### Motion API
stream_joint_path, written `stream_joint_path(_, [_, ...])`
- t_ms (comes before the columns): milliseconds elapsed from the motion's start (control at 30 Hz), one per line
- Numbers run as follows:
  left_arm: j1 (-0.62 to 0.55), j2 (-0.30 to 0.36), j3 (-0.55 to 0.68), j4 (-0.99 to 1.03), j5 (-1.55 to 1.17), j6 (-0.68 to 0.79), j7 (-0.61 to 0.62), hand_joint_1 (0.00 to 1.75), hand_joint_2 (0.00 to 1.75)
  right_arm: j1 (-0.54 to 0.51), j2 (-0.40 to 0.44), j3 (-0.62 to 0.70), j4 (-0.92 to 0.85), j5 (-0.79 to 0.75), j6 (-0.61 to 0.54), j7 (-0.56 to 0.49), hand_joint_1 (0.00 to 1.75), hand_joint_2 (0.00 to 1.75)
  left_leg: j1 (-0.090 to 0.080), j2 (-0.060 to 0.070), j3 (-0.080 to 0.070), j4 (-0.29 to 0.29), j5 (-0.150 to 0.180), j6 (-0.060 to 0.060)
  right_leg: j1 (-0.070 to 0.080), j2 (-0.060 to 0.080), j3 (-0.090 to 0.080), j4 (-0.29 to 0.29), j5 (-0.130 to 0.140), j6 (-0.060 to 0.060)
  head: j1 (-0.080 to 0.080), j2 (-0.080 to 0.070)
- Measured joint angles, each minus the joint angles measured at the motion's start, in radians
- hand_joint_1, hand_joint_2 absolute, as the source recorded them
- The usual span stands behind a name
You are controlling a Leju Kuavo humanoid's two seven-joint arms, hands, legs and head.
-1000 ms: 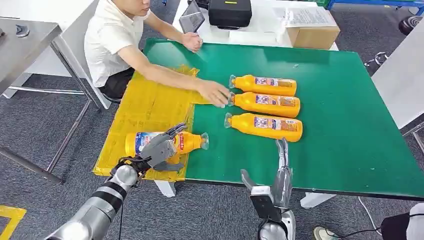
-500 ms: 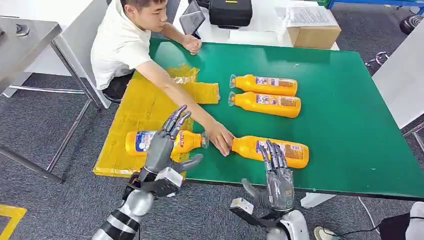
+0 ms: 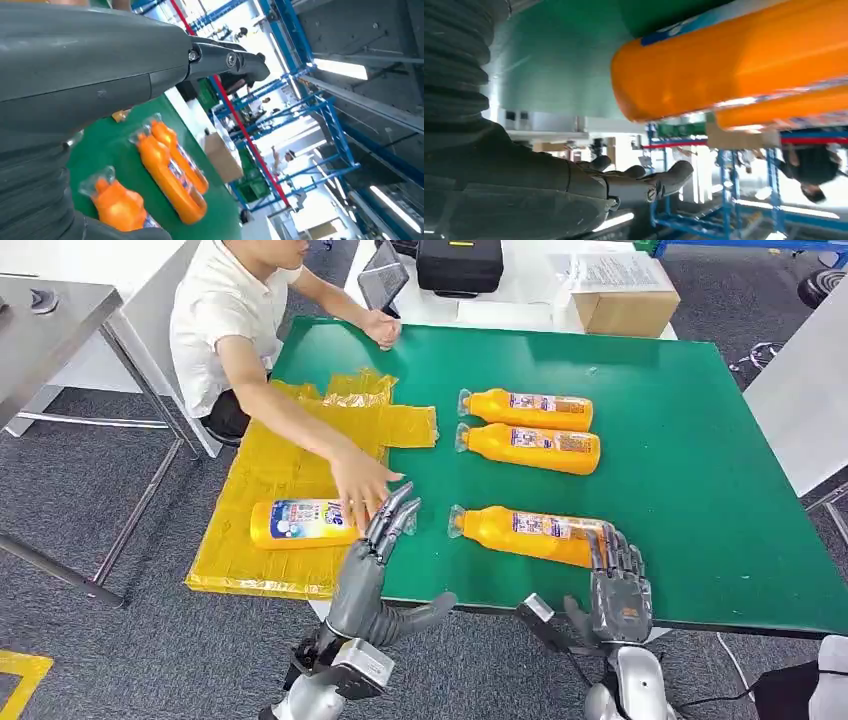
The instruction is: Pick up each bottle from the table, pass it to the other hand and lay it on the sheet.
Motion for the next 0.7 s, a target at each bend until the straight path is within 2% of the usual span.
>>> stream_joint_path(200, [-0.007, -0.006, -0.024, 0.002, 0.004, 0.017, 0.001, 0.00, 1.75, -0.127, -0.072, 0.062, 0.206, -0.035, -0.008, 0.109, 0.00, 1.75, 0.000, 0.002, 0.002, 0.000, 0.000, 0.000, 0.000, 0.000, 0.001, 0.000, 0.000, 0.000, 0.000, 0.000])
stream_joint_path(700, [-0.034, -0.008, -0.052, 0.017, 0.008, 0.012, 0.004, 0.00, 1.75, -0.265, -0.109, 0.116, 0.365, -0.062, -0.010, 0.099, 0.00, 1.75, 0.000, 0.002, 0.002, 0.000, 0.001, 0.001, 0.000, 0.000, 0.001, 0.000, 0.001, 0.000, 0.000, 0.000])
